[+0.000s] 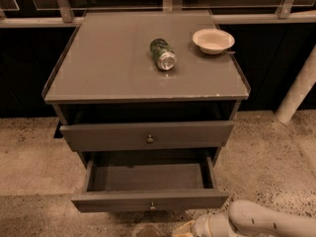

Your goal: Close middle drawer

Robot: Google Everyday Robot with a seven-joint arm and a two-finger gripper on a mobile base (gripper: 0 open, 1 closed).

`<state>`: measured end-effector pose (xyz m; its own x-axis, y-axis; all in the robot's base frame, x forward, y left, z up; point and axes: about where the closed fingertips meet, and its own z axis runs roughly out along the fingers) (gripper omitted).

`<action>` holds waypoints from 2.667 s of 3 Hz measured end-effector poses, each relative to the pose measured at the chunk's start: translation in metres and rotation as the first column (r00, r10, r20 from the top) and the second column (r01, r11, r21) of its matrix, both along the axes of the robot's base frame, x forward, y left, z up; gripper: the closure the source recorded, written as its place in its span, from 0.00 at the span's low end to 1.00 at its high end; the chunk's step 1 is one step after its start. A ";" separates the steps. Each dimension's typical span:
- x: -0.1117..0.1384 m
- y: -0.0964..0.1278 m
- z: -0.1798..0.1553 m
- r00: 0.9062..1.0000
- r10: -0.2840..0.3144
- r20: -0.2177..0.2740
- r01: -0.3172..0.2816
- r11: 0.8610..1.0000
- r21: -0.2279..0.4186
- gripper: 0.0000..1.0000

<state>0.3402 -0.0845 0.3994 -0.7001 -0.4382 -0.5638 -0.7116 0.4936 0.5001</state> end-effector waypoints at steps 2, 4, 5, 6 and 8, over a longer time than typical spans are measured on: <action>0.074 -0.020 -0.040 0.985 -0.128 0.112 0.144 0.980 -0.141 1.00; 0.130 -0.027 -0.067 0.978 -0.149 0.146 0.178 0.961 -0.213 1.00; 0.130 -0.025 -0.067 0.980 -0.139 0.145 0.167 0.965 -0.201 1.00; 0.144 -0.033 -0.062 0.977 -0.080 0.196 0.115 0.979 -0.171 1.00; 0.161 -0.042 -0.044 0.967 -0.036 0.252 0.088 0.976 -0.197 1.00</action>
Offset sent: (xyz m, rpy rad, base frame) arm 0.1256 -0.0345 -0.0550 -0.2329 -0.1780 -0.2140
